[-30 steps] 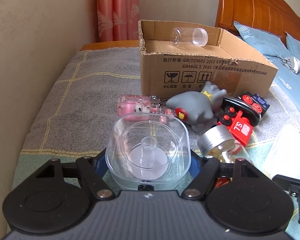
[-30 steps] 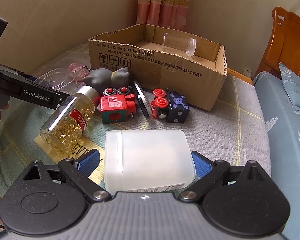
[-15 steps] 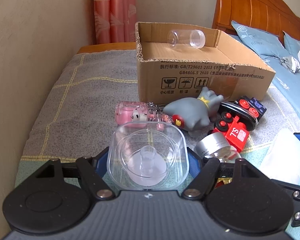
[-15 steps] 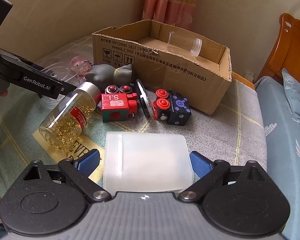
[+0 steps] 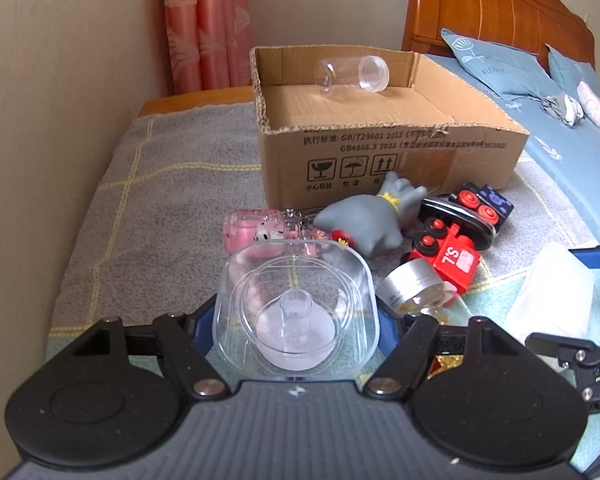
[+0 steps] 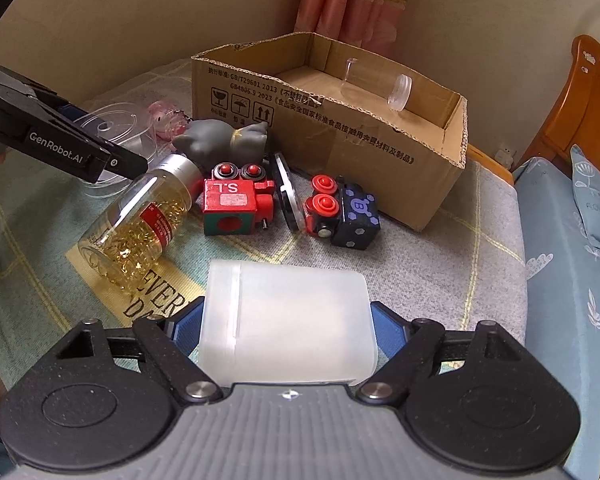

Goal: Organize rigid objects
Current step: 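Carry the white container into the box and open the right tool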

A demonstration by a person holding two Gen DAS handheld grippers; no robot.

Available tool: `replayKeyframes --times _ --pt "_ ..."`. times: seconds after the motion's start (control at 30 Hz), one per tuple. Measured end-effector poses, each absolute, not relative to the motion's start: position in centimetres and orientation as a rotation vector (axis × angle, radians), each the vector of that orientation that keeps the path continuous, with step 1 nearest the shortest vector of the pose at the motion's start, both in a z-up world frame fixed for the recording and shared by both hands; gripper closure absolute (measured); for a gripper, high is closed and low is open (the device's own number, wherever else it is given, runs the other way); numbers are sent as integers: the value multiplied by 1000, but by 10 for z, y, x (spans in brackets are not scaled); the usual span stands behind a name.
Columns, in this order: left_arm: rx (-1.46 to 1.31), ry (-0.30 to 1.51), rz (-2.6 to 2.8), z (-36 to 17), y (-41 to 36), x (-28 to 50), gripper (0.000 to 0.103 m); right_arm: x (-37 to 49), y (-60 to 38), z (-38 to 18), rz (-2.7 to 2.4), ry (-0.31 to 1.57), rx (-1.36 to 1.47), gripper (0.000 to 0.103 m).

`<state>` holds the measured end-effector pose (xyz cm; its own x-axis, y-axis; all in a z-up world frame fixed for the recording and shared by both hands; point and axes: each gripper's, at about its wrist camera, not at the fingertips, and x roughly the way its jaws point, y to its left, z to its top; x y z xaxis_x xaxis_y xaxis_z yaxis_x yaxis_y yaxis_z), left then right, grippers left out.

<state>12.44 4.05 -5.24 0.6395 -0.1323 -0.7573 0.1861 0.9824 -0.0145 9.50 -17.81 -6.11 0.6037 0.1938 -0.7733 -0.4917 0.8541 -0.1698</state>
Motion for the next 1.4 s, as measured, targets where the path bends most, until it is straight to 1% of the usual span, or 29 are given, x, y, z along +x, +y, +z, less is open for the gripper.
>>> replayKeyframes --times 0.5,0.73,0.9,1.1,1.4 --pt "111 813 -258 -13 33 107 30 101 -200 -17 485 790 -316 16" --pt "111 782 -277 1 30 105 30 128 -201 22 468 687 -305 16" --pt "108 770 -262 4 35 105 30 162 -197 38 452 649 -302 16" --pt "93 762 -236 8 42 109 30 209 -189 42 433 657 -306 16" --pt "93 736 -232 19 42 132 30 262 -179 19 401 721 -281 16"
